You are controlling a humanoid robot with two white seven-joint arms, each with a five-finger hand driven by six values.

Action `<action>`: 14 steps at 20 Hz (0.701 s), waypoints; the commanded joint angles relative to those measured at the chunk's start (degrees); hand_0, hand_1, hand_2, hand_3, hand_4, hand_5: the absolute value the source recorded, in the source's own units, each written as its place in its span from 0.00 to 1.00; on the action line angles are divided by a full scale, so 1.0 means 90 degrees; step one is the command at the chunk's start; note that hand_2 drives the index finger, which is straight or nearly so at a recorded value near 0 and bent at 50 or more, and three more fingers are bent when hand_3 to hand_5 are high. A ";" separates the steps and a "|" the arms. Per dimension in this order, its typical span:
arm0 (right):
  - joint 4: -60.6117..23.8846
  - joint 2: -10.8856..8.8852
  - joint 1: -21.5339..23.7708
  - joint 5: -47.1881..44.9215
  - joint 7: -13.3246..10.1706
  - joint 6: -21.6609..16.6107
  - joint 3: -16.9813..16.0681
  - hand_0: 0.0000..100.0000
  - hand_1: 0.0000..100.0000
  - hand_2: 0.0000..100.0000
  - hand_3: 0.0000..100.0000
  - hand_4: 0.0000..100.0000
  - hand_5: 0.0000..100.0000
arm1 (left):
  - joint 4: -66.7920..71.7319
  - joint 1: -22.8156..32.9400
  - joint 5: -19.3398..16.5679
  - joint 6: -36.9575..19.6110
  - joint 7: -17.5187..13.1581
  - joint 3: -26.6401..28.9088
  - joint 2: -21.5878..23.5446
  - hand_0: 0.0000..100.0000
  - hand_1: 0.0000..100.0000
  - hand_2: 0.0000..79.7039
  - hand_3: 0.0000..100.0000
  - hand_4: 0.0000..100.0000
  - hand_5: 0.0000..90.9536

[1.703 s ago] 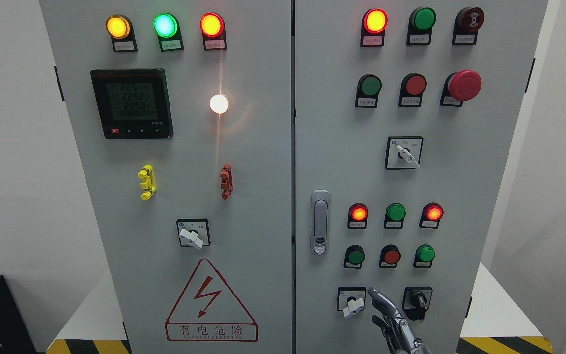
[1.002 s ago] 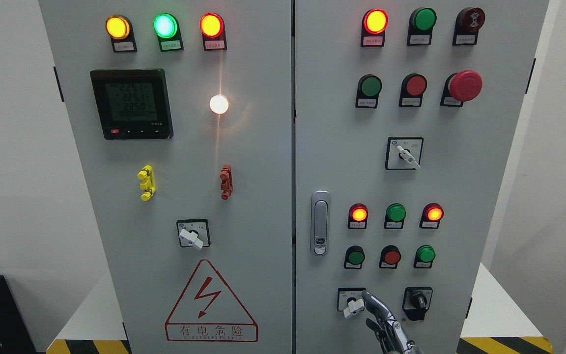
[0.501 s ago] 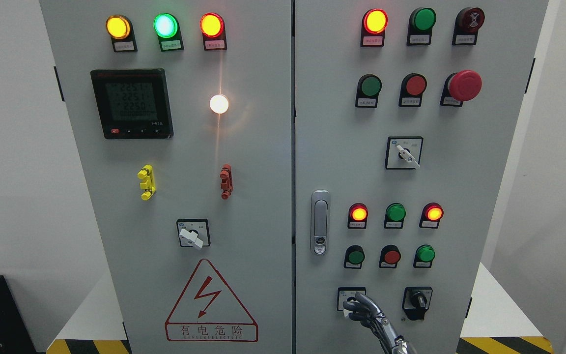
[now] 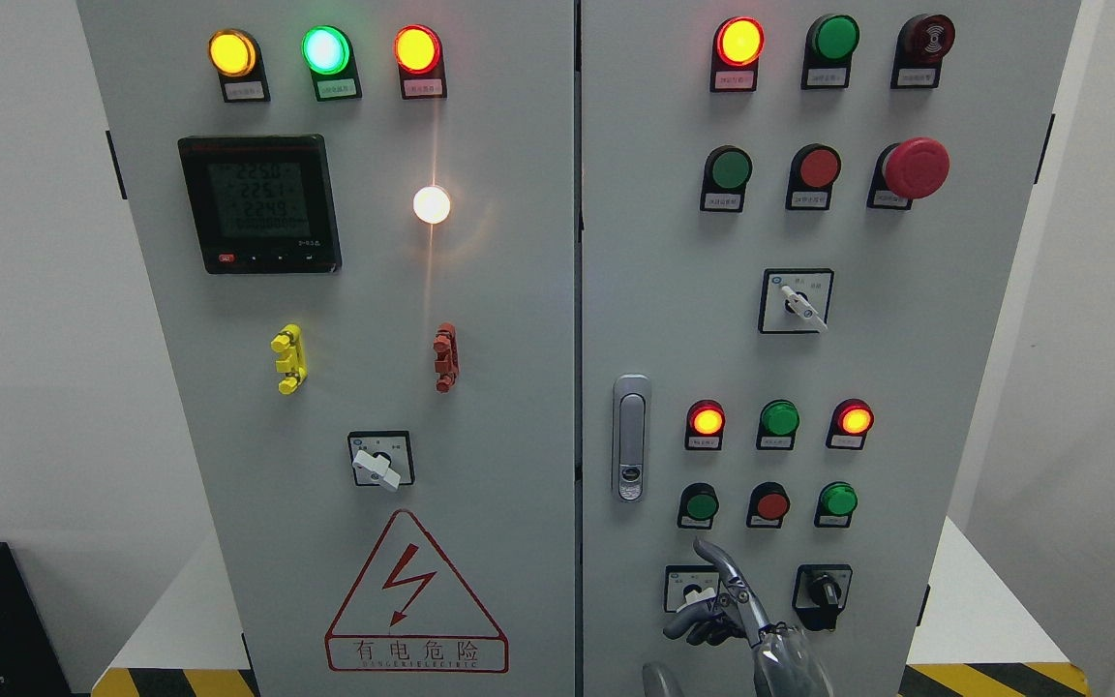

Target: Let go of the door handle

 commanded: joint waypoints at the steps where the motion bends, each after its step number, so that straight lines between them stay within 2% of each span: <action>1: 0.0606 0.0185 -0.0353 0.1438 -0.0399 -0.0035 0.0019 0.34 0.29 0.06 1.00 1.00 1.00 | 0.0186 -0.0176 -0.0002 0.0001 -0.0001 0.0000 0.0000 0.12 0.56 0.00 0.00 0.00 0.00; 5: 0.0723 0.0185 -0.0392 0.2024 -0.0458 -0.0035 0.0126 0.34 0.28 0.06 1.00 1.00 1.00 | 0.0186 -0.0166 -0.0002 0.0001 -0.0001 0.0000 0.0000 0.12 0.56 0.00 0.00 0.00 0.00; 9: 0.1006 0.0185 -0.0548 0.2571 -0.0741 -0.0045 0.0185 0.34 0.26 0.05 1.00 1.00 1.00 | 0.0186 -0.0166 -0.0002 0.0001 -0.0001 0.0000 0.0000 0.12 0.56 0.00 0.00 0.00 0.00; 14: 0.1269 0.0126 -0.0743 0.2982 -0.0848 -0.0064 0.0194 0.34 0.25 0.05 1.00 1.00 1.00 | 0.0186 -0.0176 0.0007 0.0001 -0.0001 0.0000 0.0000 0.12 0.56 0.00 0.00 0.00 0.00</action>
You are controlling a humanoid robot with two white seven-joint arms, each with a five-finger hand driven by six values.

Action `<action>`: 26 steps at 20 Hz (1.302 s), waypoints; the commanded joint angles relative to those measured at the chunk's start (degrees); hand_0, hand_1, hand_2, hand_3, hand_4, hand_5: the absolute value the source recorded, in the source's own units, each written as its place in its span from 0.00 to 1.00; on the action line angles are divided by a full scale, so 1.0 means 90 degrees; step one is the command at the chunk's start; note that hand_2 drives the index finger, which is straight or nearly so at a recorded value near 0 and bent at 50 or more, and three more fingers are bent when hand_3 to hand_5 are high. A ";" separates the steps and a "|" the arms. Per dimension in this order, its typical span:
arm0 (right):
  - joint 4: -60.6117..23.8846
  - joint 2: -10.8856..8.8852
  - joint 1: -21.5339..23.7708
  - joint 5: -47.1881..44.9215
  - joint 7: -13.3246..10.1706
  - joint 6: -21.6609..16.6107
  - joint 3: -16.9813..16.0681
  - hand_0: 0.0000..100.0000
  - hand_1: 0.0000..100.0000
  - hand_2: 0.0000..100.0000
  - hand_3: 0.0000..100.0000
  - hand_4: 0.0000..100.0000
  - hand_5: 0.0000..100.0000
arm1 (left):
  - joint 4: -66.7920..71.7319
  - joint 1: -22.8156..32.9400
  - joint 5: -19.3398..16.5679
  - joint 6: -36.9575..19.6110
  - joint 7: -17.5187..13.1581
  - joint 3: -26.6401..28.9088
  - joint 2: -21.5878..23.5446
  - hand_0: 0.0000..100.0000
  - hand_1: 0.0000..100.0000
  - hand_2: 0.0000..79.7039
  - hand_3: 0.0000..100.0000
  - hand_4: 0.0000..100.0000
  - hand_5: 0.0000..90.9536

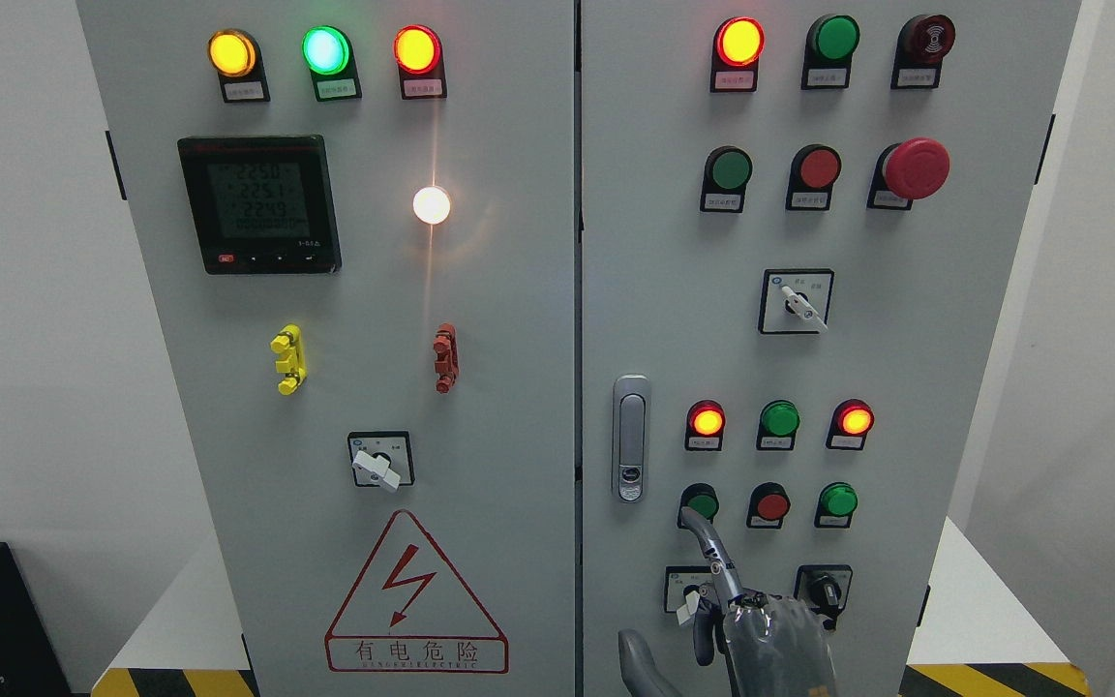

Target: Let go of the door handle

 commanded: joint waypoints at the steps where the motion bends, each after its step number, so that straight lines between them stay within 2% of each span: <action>1: 0.0626 0.0004 -0.0236 0.0695 -0.0116 -0.0004 0.0086 0.34 0.24 0.05 1.00 1.00 1.00 | 0.0186 -0.0176 -0.0001 0.0001 -0.0001 0.0000 0.0000 0.12 0.56 0.00 0.00 0.00 0.00; 5: 0.0763 -0.0005 -0.0392 0.1222 -0.0252 0.0005 0.0086 0.34 0.24 0.04 1.00 1.00 1.00 | 0.0186 -0.0176 -0.0001 0.0001 -0.0001 0.0000 0.0000 0.12 0.56 0.00 0.00 0.00 0.00; 11: 0.1114 0.0014 -0.0734 0.1711 -0.0292 0.0044 0.0086 0.34 0.23 0.01 1.00 1.00 1.00 | 0.0186 -0.0166 0.0008 0.0001 -0.0001 0.0000 0.0000 0.12 0.56 0.00 0.00 0.00 0.00; 15: 0.1144 0.0024 -0.0724 0.2013 -0.0487 0.0074 0.0086 0.33 0.23 0.00 1.00 1.00 1.00 | 0.0186 -0.0176 -0.0001 0.0001 -0.0001 0.0000 0.0000 0.12 0.56 0.00 0.00 0.00 0.00; 18: 0.1203 0.0034 -0.0744 0.2190 -0.0497 0.0229 0.0105 0.33 0.23 0.01 1.00 1.00 1.00 | 0.0186 -0.0176 -0.0001 0.0001 -0.0001 0.0000 0.0000 0.12 0.56 0.00 0.00 0.00 0.00; 20: 0.1261 0.0024 -0.0744 0.2200 -0.0497 0.0454 0.0271 0.33 0.23 0.01 1.00 1.00 1.00 | 0.0186 -0.0176 -0.0001 0.0001 -0.0001 0.0000 0.0000 0.12 0.56 0.00 0.00 0.00 0.00; 26: 0.1398 0.0034 -0.0890 0.2298 -0.0507 0.0513 0.0408 0.32 0.24 0.01 1.00 1.00 1.00 | 0.0186 -0.0176 -0.0001 0.0001 -0.0001 0.0000 0.0000 0.12 0.56 0.00 0.00 0.00 0.00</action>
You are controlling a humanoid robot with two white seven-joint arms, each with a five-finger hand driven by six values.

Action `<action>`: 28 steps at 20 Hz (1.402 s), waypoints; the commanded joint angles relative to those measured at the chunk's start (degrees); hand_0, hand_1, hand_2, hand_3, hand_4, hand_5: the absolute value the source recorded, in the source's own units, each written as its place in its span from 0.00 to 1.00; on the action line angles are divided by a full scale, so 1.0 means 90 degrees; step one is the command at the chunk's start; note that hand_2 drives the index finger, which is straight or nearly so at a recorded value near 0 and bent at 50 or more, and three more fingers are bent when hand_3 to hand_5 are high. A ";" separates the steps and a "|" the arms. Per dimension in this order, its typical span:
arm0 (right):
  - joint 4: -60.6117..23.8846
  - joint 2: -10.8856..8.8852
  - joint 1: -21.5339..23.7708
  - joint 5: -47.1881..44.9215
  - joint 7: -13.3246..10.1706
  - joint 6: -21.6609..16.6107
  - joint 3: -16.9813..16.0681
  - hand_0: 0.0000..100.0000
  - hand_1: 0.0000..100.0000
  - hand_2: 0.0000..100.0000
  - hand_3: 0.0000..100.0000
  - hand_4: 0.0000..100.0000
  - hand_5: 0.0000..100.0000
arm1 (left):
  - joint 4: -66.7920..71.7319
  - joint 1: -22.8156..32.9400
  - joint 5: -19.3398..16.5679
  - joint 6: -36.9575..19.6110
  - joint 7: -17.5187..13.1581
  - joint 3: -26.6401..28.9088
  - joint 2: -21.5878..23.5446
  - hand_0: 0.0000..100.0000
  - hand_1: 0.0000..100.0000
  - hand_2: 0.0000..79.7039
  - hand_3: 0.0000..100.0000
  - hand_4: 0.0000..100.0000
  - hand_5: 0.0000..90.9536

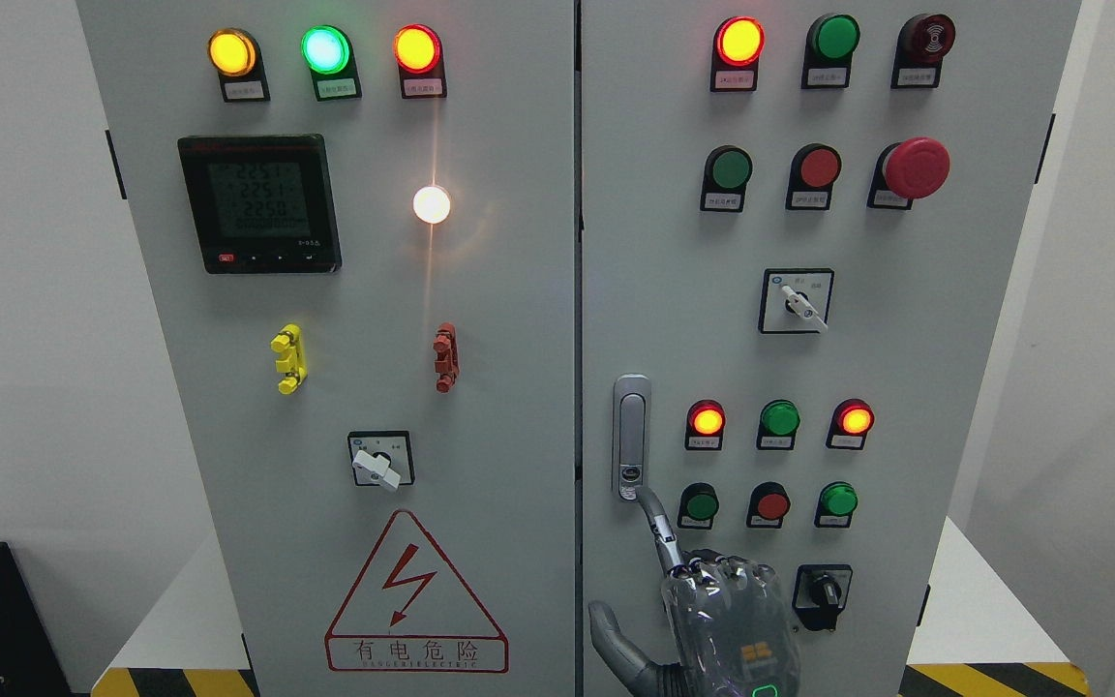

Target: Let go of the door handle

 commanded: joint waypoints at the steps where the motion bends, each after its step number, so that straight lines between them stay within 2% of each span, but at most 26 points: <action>1: 0.0365 0.0014 -0.0180 0.0161 -0.0002 0.0151 0.0199 0.32 0.24 0.01 1.00 1.00 1.00 | 0.0186 -0.0176 -0.0001 0.0001 -0.0001 0.0000 0.0000 0.12 0.56 0.00 0.00 0.00 0.00; 20: 0.0531 0.0044 -0.0366 0.0161 0.0027 0.0562 0.0248 0.32 0.24 0.02 1.00 1.00 1.00 | 0.0186 -0.0166 0.0009 0.0001 -0.0001 0.0000 0.0000 0.12 0.56 0.00 0.00 0.00 0.00; 28: 0.0483 0.0044 -0.0395 0.0131 0.0007 0.0562 0.0228 0.31 0.24 0.02 1.00 1.00 1.00 | 0.0186 -0.0166 -0.0001 0.0001 -0.0001 0.0000 0.0000 0.12 0.56 0.00 0.00 0.00 0.00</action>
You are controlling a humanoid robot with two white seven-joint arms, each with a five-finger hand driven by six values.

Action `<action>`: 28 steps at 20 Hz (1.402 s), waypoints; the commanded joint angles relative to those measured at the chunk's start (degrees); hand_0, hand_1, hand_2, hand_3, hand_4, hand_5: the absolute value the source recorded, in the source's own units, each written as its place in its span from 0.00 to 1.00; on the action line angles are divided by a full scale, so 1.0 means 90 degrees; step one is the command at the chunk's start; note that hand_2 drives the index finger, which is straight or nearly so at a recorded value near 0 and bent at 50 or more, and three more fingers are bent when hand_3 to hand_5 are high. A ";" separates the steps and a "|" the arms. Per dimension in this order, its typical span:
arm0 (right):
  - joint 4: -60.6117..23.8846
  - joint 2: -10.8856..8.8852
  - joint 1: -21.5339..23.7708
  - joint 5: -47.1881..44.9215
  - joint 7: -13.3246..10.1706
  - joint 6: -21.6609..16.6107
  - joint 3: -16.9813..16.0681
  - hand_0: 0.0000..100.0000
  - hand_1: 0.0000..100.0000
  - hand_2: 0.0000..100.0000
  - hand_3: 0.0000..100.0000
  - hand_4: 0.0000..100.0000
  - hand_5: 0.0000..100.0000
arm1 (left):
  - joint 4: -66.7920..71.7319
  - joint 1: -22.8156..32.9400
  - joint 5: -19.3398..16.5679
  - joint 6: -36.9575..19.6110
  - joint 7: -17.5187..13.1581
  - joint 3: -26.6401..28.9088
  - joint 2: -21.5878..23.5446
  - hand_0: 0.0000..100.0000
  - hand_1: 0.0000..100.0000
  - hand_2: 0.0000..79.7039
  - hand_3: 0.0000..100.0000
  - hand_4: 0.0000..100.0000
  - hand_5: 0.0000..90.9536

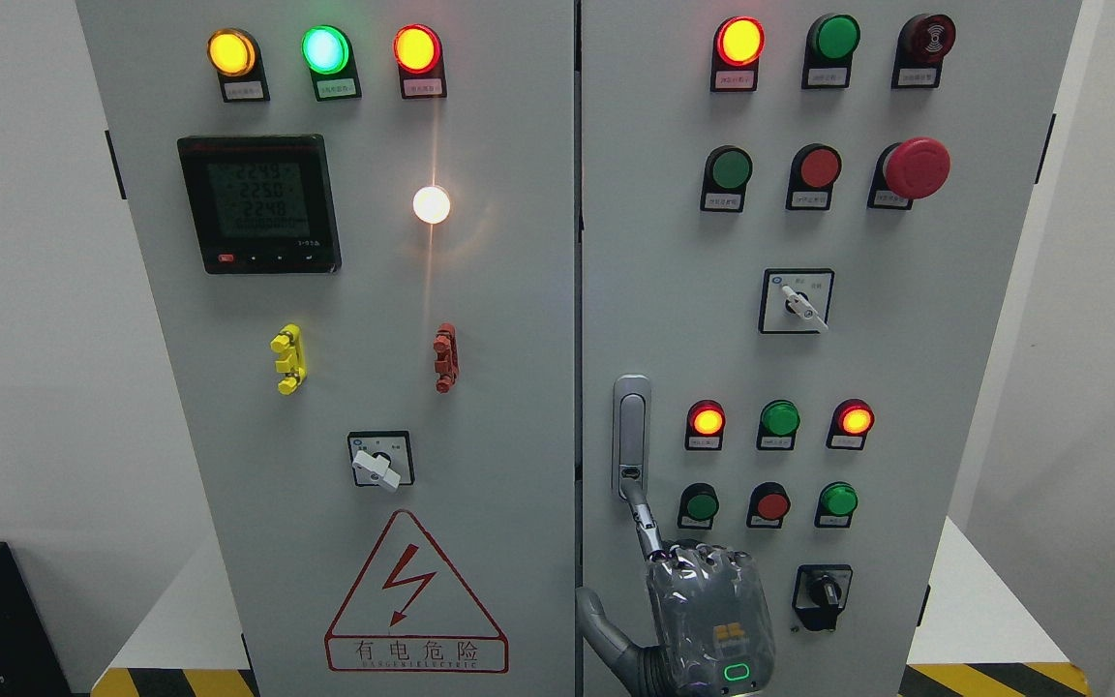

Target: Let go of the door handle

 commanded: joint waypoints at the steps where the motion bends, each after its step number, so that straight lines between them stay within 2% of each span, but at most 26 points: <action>1: 0.0031 0.0008 -0.0029 -0.0014 -0.0037 0.0004 0.0009 0.31 0.24 0.02 1.00 1.00 1.00 | 0.0186 -0.0176 -0.0002 0.0001 -0.0001 0.0000 0.0000 0.12 0.56 0.00 0.00 0.00 0.00; 28: 0.0226 0.0008 -0.0156 -0.0024 -0.0017 0.0052 -0.0030 0.31 0.24 0.03 1.00 1.00 1.00 | 0.0186 -0.0176 -0.0002 0.0001 -0.0001 0.0000 0.0000 0.12 0.56 0.00 0.00 0.00 0.00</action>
